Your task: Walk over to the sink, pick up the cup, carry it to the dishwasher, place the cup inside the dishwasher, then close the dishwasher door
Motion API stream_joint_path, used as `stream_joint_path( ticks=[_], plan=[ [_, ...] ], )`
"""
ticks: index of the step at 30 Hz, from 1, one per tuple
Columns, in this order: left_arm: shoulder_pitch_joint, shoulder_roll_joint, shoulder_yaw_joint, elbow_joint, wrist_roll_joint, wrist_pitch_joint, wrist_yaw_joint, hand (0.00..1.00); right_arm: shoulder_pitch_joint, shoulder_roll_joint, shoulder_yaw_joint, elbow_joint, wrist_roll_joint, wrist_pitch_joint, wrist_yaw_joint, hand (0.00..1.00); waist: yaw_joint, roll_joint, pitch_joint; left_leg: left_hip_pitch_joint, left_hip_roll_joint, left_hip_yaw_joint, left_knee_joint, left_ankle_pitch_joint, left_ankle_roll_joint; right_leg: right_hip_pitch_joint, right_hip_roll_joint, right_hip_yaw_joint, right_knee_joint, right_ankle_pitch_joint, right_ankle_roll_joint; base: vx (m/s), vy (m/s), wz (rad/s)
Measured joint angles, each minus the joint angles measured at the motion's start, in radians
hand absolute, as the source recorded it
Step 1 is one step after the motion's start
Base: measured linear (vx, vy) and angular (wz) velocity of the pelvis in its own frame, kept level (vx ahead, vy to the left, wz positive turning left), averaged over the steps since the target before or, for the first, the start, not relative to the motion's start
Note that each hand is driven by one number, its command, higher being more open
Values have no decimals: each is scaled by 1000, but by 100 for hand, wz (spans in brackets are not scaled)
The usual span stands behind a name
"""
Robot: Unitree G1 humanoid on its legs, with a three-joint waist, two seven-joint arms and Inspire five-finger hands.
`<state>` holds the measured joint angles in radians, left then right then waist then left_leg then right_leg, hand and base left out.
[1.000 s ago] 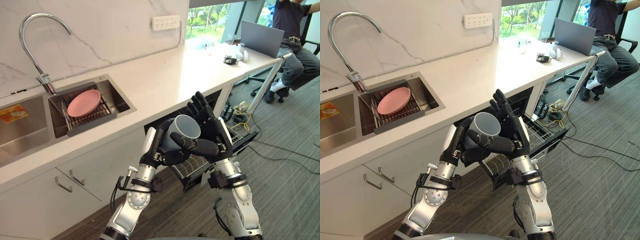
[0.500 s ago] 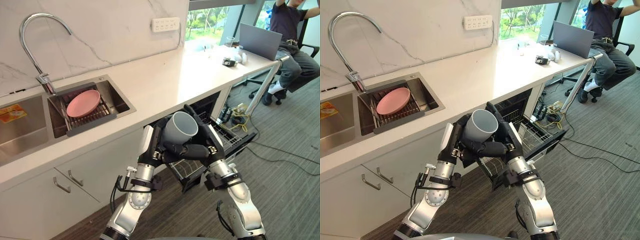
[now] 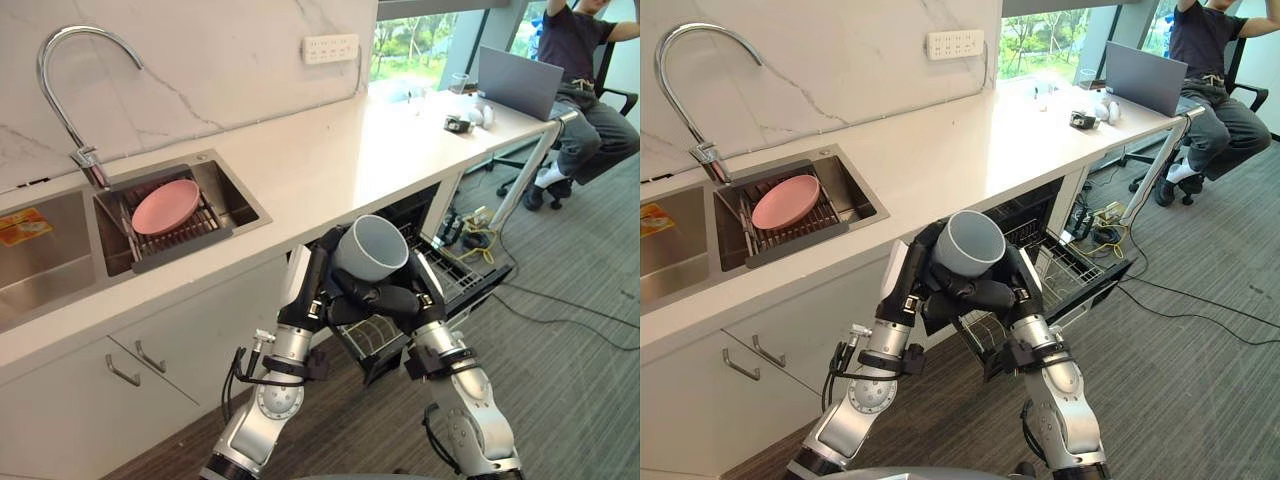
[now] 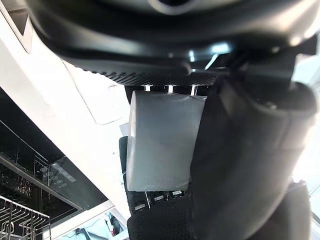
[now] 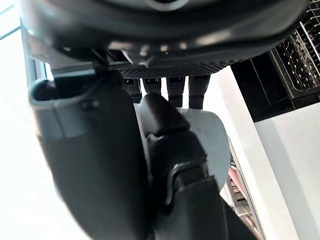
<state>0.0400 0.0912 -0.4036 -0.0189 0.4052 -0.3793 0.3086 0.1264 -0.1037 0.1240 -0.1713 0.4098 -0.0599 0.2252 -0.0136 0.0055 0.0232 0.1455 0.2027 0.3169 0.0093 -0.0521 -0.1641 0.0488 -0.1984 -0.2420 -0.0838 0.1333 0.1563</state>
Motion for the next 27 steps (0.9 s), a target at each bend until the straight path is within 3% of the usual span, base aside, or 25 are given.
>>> stream_joint_path(
  ticks=[8,9,24,27],
  plan=[
    [0,-9,-4,1,-3,0,-6,0,0,1,0,2,10,-5,-3,0,-2,1,-14,-11,0,-1,0,0,0,-10,0,-2,0,0,0,0,0,0],
    [0,-9,-5,2,-6,0,-6,100,0,1,0,2,10,-5,-5,0,-2,0,-14,-11,0,-1,0,0,0,-10,0,-2,0,0,0,0,0,0],
    [38,-33,-12,62,-188,-44,-49,100,2,29,-8,48,81,10,-56,0,-2,1,-15,-13,0,-6,-1,1,1,-8,0,-6,0,0,0,0,0,0],
    [73,-44,21,96,-211,-37,-47,100,-2,78,-87,48,81,9,-108,0,-1,2,-15,-14,0,-9,-2,1,1,-7,-1,-9,0,0,0,0,0,1]
  ],
)
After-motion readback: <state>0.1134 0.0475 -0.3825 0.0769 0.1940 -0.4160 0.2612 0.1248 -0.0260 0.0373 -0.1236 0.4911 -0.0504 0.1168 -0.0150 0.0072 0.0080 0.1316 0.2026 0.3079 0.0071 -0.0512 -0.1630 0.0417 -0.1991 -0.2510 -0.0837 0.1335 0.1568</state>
